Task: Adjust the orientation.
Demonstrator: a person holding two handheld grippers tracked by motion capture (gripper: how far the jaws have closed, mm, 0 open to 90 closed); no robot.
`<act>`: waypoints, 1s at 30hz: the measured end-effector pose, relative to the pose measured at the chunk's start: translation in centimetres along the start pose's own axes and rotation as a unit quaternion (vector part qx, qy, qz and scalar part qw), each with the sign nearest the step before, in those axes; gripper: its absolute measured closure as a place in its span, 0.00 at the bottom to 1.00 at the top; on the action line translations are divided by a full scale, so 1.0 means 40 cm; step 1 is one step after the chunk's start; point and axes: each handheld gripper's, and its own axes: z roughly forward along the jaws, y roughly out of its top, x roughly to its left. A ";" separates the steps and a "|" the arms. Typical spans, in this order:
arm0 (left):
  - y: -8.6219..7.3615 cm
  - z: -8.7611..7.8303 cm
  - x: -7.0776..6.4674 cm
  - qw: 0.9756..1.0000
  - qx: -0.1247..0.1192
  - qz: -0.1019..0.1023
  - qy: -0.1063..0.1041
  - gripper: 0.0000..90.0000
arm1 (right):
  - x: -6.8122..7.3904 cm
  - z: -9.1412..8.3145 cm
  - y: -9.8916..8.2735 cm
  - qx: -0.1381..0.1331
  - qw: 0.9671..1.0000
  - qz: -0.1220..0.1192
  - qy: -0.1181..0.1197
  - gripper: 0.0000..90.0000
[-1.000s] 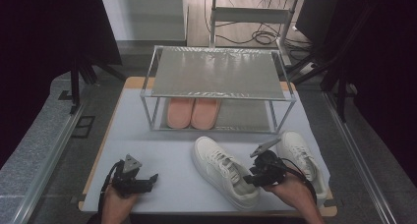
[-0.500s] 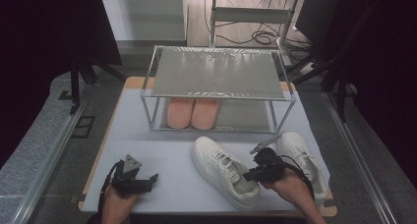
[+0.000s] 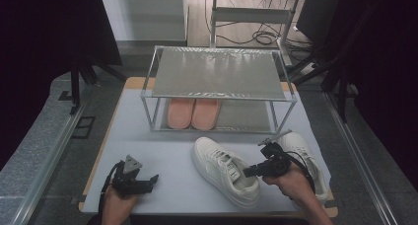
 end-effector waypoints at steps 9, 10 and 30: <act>0.000 0.000 0.000 1.000 0.000 0.000 0.000 0.14 | -0.018 -0.021 0.006 -0.019 0.999 0.035 0.028 0.92; 0.000 0.000 0.000 1.000 0.000 0.000 0.000 0.14 | -0.020 -0.023 0.006 -0.021 0.999 0.038 0.032 0.92; 0.000 0.001 0.000 1.000 -0.001 -0.002 0.000 0.14 | -0.002 -0.083 0.046 -0.073 0.990 0.050 0.113 0.92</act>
